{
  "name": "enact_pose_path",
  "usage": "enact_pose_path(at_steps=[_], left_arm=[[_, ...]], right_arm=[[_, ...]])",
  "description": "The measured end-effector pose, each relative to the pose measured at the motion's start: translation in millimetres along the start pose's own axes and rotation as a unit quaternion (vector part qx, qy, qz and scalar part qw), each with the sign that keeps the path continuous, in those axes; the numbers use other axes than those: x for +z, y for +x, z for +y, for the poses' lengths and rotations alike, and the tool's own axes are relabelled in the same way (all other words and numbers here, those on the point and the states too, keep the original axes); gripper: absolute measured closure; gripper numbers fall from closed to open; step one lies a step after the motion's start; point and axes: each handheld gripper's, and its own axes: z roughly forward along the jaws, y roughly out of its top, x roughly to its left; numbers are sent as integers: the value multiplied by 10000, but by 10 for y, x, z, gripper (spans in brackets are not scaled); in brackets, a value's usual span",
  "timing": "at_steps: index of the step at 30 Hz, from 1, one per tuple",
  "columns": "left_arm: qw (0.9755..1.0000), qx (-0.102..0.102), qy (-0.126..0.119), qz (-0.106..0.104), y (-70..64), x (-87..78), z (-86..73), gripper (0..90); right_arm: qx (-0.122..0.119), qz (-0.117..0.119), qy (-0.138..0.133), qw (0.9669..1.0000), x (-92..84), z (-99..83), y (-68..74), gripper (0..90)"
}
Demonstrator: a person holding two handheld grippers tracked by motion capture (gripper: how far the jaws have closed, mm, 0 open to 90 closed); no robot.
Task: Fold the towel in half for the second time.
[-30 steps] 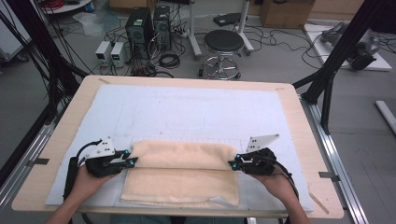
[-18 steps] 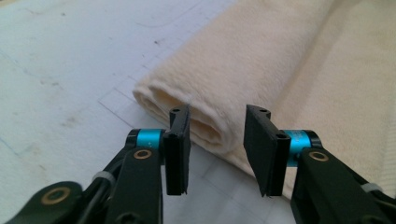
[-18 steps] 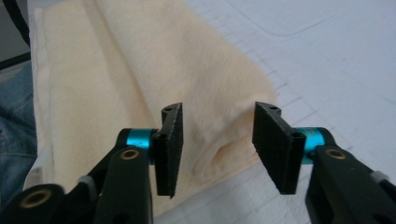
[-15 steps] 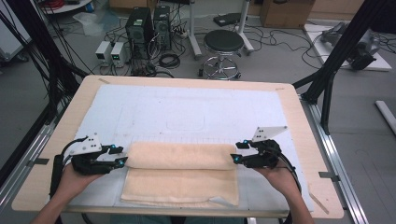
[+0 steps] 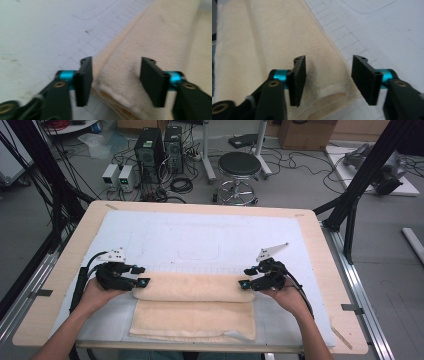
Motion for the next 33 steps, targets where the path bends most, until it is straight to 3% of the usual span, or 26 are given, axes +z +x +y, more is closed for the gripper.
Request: enact_pose_path(at_steps=[2, 4, 8, 12, 18, 23, 27, 31, 33], left_arm=[[9999, 92, 23, -101, -19, -5, -1, 663], [9997, 180, 52, -145, -52, -17, 5, 784], [9995, 300, -105, -57, -139, -104, 23, 825], [9982, 438, -409, -3, -269, -254, 35, 831], [9940, 730, -815, 60, -529, -474, -20, 831], [9917, 904, -904, 99, -714, -558, -123, 841], [9915, 1027, -792, 56, -825, -581, -235, 842], [9917, 1039, -756, -113, -929, -635, -371, 835], [9914, 1051, -757, -173, -980, -668, -413, 752]], right_arm=[[-111, 174, 4, 9998, 5, -7, 28, 644], [-265, 201, 90, 9994, -3, -2, 65, 751], [-470, 135, -62, 9988, -67, 21, 148, 811], [-635, 104, -268, 9976, -180, 30, 260, 819], [-942, 48, -484, 9944, -369, -12, 500, 819], [-1136, 16, -486, 9923, -443, -102, 707, 820], [-1268, 30, -469, 9908, -497, -176, 845, 821], [-1344, 319, -527, 9890, -555, -264, 968, 782], [-1375, 403, -481, 9885, -579, -301, 1011, 705]])
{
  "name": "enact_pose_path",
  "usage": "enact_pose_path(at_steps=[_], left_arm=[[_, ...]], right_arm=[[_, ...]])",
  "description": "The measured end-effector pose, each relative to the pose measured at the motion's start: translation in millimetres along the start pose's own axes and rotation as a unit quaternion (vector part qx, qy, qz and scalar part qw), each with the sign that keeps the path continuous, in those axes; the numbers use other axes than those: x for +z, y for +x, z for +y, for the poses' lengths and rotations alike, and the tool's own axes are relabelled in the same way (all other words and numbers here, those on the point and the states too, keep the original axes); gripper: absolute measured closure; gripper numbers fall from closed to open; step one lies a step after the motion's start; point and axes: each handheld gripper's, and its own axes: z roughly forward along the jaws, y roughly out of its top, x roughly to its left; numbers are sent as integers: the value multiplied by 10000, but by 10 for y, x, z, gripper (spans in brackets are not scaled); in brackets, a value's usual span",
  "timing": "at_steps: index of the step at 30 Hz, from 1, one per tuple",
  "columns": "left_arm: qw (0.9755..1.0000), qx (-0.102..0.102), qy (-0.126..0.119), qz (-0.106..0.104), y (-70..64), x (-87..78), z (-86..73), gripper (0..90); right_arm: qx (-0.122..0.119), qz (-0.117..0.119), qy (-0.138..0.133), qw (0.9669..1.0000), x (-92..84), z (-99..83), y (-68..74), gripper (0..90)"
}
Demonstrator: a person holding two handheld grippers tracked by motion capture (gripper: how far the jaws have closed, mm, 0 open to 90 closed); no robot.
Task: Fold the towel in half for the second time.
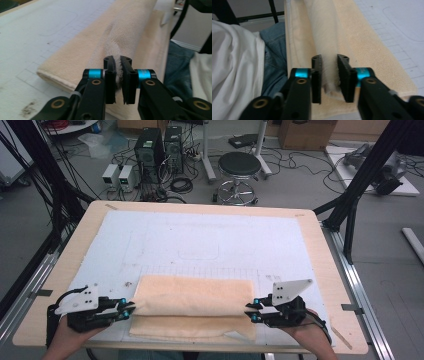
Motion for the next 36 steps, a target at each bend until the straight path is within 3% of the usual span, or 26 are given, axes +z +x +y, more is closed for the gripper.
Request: enact_pose_path(at_steps=[2, 5, 13, 20, 25, 27, 30, 36], left_arm=[[10000, 4, -38, -59, -30, -28, -1, 683], [10000, 23, -35, 34, -7, -21, 30, 626], [9992, -138, 127, 340, 284, 243, 95, 541], [9952, -255, 397, 861, 604, 529, 128, 412], [9923, -482, 492, 1026, 781, 696, 96, 367], [9912, -515, 585, 1070, 835, 738, 69, 370], [9890, -690, 749, 1070, 898, 790, 21, 383], [9881, -854, 913, 900, 935, 862, -34, 408]], right_arm=[[71, -18, -54, 10000, -39, -10, 3, 678], [217, -138, -105, 9996, -70, -15, -80, 630], [597, -711, 30, 9957, 120, -30, -420, 526], [809, -1063, 238, 9907, 314, -40, -704, 453], [1037, -1209, 441, 9863, 423, -108, -876, 400], [1191, -1125, 466, 9854, 463, -133, -927, 401], [1160, -1065, 478, 9864, 529, -161, -953, 426], [1300, -896, 514, 9861, 606, -292, -973, 438]])
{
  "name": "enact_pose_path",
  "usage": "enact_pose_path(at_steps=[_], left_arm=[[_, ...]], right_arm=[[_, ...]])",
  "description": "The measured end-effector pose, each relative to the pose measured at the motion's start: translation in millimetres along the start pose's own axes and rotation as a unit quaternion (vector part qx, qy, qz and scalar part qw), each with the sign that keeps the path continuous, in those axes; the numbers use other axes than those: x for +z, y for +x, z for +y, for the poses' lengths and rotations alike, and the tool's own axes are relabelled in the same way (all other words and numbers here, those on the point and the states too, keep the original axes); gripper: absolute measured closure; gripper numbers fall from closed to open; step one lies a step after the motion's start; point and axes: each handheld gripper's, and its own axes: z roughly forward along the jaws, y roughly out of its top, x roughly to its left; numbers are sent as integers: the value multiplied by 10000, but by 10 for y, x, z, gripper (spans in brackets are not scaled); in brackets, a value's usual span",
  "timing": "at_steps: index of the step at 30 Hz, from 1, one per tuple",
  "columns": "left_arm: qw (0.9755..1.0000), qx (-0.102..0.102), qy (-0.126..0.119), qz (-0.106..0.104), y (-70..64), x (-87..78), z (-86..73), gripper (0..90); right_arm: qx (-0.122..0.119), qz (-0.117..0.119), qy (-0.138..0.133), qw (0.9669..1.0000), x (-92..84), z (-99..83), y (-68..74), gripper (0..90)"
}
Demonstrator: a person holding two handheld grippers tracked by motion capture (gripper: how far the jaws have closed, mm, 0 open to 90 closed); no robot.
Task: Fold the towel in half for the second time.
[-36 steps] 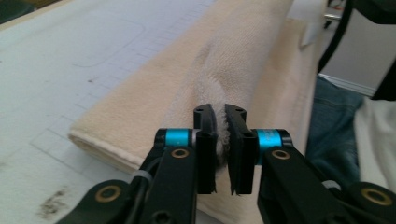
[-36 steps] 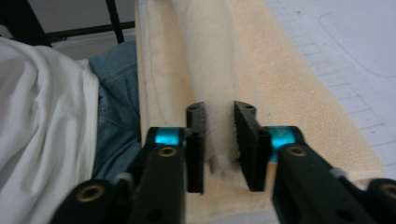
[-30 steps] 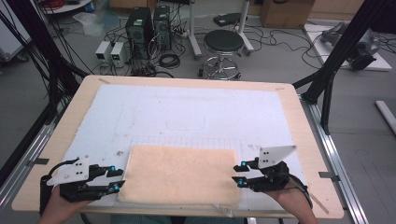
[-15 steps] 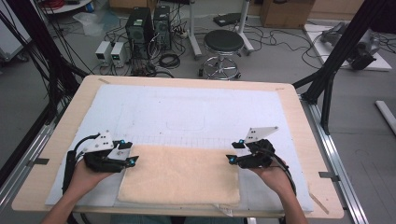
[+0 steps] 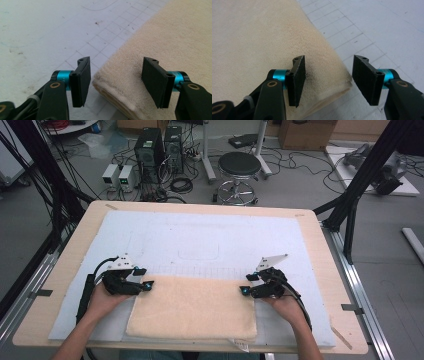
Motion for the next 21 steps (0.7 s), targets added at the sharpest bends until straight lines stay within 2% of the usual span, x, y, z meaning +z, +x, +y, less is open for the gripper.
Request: enact_pose_path(at_steps=[5, 7, 10, 13, 16, 21], left_arm=[[9993, -333, 55, -142, 45, 32, -47, 413], [9990, -406, 84, -194, 56, 47, -53, 434], [9992, -327, 101, -208, 50, 63, -55, 467], [9991, -353, 70, -242, 38, 64, -65, 504], [9987, -401, -1, -305, 26, 59, -80, 588], [9996, -229, 8, -162, -35, 29, -62, 720]], right_arm=[[89, 95, 34, 9999, 60, -51, -4, 472], [111, 142, -2, 9998, 64, -65, -10, 496], [164, 220, -20, 9996, 56, -84, 6, 562], [101, 266, -62, 9996, 49, -96, 31, 645], [52, 292, -61, 9995, 43, -97, 49, 700], [-25, 267, -95, 9996, 37, -98, 83, 747]])
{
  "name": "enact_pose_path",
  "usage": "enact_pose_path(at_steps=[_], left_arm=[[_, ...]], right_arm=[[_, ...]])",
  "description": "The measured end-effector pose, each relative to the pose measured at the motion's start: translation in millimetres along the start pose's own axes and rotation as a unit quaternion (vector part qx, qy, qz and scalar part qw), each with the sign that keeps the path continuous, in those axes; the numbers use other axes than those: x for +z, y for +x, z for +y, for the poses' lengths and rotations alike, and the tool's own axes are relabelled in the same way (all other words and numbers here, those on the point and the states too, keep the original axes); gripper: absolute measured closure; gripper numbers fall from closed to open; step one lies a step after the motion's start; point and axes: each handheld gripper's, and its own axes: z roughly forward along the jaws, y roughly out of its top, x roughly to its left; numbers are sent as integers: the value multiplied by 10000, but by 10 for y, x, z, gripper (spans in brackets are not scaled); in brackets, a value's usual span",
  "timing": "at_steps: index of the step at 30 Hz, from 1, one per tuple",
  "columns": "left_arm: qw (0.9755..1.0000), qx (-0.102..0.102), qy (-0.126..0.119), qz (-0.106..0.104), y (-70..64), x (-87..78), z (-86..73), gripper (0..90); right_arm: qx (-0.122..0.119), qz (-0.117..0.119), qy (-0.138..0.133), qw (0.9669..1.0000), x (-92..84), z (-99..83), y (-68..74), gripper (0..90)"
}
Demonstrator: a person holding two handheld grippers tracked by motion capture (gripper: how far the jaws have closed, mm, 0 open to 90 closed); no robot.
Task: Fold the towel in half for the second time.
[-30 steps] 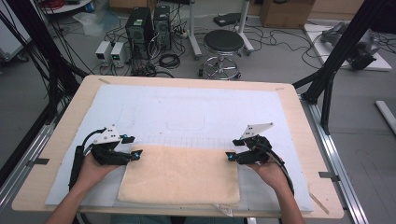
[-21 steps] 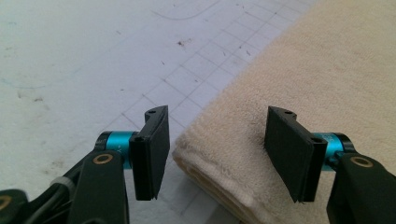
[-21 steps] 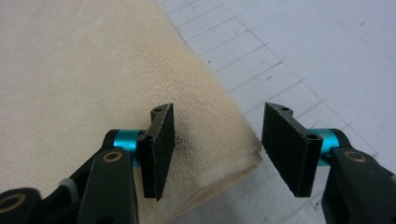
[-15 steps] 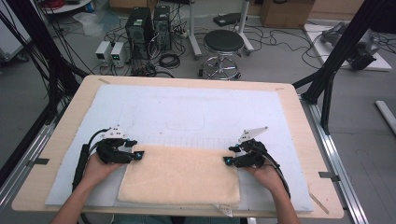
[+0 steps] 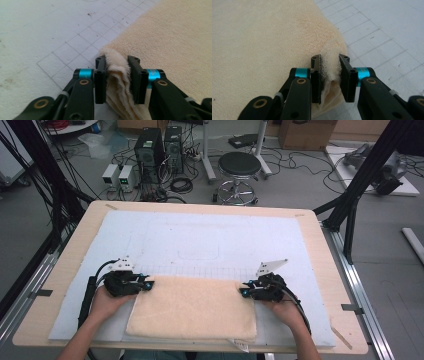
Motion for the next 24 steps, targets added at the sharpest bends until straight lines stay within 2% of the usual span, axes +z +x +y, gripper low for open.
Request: enact_pose_path(at_steps=[4, 7, 11, 13, 19, 20, 24], left_arm=[[10000, -17, -20, 75, -17, -24, 5, 770], [9999, -45, -91, 140, -29, -41, 15, 782], [9993, 71, -155, 347, -70, -81, 58, 785], [9987, 63, -216, 466, -86, -97, 91, 786], [9952, 158, -414, 876, -67, -127, 225, 787], [9944, 117, -467, 936, -47, -127, 249, 786], [9915, -41, -565, 1167, 55, -70, 377, 786]], right_arm=[[-31, -40, -3, 10000, -17, 6, 22, 773], [-93, -154, -4, 9998, -42, 25, 63, 787], [-106, -165, -211, 9996, -126, 77, 90, 794], [-132, -196, -273, 9993, -173, 118, 97, 796], [-379, -456, -196, 9981, -208, 304, 82, 795], [-440, -524, -209, 9974, -208, 346, 64, 795], [-425, -724, -172, 9963, -199, 514, -50, 795]])
